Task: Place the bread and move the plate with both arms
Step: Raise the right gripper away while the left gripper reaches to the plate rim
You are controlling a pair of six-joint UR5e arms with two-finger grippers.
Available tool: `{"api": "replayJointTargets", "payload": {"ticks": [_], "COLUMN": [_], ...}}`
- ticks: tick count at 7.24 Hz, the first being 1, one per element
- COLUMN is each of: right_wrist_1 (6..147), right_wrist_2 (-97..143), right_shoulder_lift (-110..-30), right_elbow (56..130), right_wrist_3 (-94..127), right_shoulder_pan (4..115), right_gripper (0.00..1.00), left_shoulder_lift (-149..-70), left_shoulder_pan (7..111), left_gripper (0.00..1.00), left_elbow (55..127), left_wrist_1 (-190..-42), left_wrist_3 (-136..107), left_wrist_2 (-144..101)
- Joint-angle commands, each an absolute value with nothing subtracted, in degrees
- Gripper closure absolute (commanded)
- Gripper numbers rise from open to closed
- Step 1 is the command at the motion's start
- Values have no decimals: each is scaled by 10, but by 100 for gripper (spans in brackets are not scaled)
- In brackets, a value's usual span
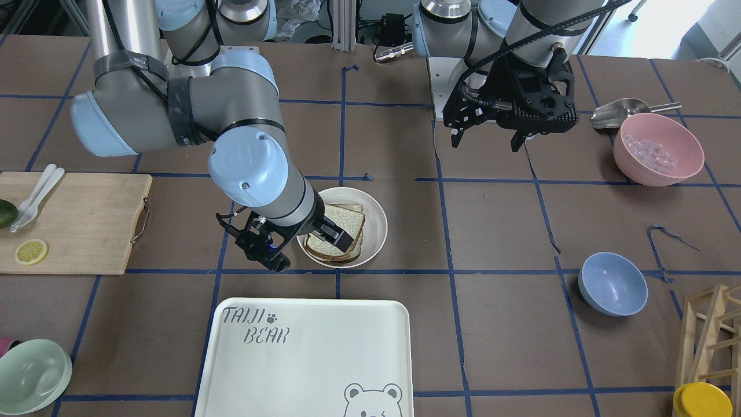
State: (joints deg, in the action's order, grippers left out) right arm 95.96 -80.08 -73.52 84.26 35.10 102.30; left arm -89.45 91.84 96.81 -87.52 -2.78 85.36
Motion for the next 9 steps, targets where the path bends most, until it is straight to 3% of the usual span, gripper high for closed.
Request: {"api": "replayJointTargets", "payload": {"ticks": [1, 4, 7, 8, 9], "right_wrist_1": [856, 817, 788, 783, 792], "right_wrist_2": [-811, -861, -883, -884, -885], "right_shoulder_lift": [-812, -846, -883, -883, -882], "right_elbow": [845, 846, 846, 848, 861], "right_wrist_3": [221, 55, -49, -49, -46], "right_shoulder_pan": [1001, 942, 888, 882, 883], "right_gripper": [0, 0, 0, 0, 0], "left_shoulder_lift": [-915, -967, -1038, -1055, -1065], "left_shoulder_pan": [928, 971, 999, 1012, 1021], "left_gripper": [0, 0, 3, 13, 38], "left_elbow": [1063, 1187, 1190, 1190, 1190], "left_wrist_1": [-792, -585, -502, -484, -482], "left_wrist_3": [-43, -130, -179, -197, -198], "left_wrist_2": [830, 829, 829, 830, 832]}}
